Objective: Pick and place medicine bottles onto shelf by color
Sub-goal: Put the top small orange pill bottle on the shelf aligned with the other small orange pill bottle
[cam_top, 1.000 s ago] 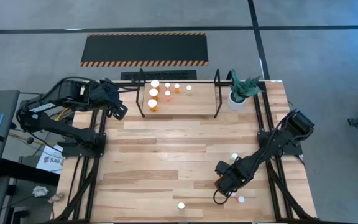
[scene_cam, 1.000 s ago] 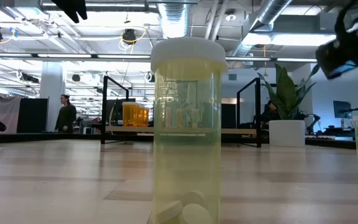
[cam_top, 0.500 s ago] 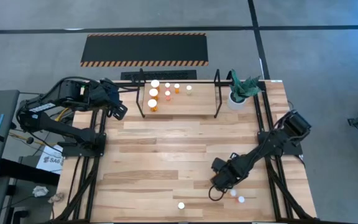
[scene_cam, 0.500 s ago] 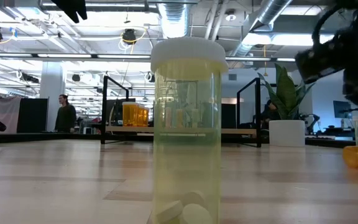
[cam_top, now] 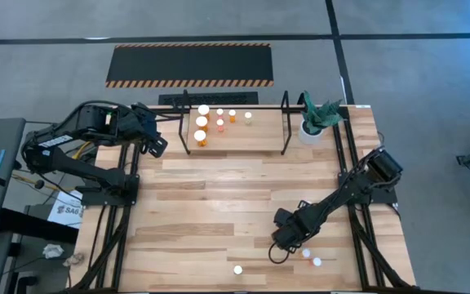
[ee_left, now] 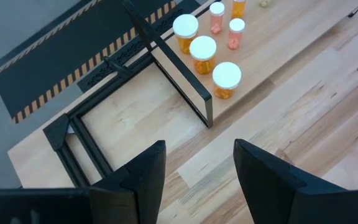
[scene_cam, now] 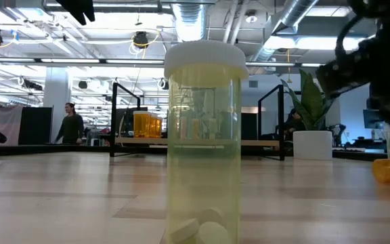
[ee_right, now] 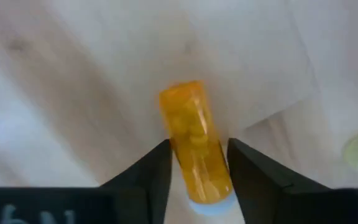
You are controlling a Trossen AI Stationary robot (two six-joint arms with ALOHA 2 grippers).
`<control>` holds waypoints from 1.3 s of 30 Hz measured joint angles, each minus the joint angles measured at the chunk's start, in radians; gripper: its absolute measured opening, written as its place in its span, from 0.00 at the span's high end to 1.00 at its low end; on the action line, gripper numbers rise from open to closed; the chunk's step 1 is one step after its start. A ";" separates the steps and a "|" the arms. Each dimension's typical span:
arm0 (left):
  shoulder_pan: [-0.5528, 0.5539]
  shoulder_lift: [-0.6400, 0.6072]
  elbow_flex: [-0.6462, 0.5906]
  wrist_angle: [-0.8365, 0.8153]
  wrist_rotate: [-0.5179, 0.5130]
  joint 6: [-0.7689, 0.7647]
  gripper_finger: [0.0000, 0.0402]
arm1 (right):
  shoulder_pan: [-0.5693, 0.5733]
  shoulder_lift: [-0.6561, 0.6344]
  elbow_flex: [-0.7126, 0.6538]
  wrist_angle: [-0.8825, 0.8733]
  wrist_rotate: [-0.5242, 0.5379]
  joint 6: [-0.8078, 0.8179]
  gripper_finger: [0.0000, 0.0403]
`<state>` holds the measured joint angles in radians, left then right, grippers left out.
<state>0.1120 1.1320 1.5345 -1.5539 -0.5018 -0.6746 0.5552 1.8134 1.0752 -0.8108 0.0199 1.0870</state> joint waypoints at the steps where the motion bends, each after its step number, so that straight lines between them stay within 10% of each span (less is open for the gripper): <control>1: 0.000 0.000 0.000 0.000 0.000 0.000 0.56 | -0.002 -0.011 0.000 0.000 -0.007 0.000 0.57; 9: 0.000 0.000 0.000 0.000 0.000 0.000 0.56 | -0.035 -0.103 0.004 0.000 -0.178 0.004 0.77; 23: 0.000 0.000 0.000 0.000 0.002 -0.002 0.56 | -0.368 -0.283 0.005 0.099 -0.615 0.011 0.75; 35: 0.000 0.000 0.000 0.000 0.046 0.018 0.56 | -0.539 -0.028 0.006 0.258 -1.273 0.117 0.75; 39: 0.000 0.000 0.000 0.000 0.045 0.037 0.56 | -0.554 0.048 0.018 0.237 -1.300 0.111 0.75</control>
<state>0.1120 1.1320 1.5349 -1.5536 -0.4569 -0.6375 0.0008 1.8619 1.0931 -0.5743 -1.2796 1.1984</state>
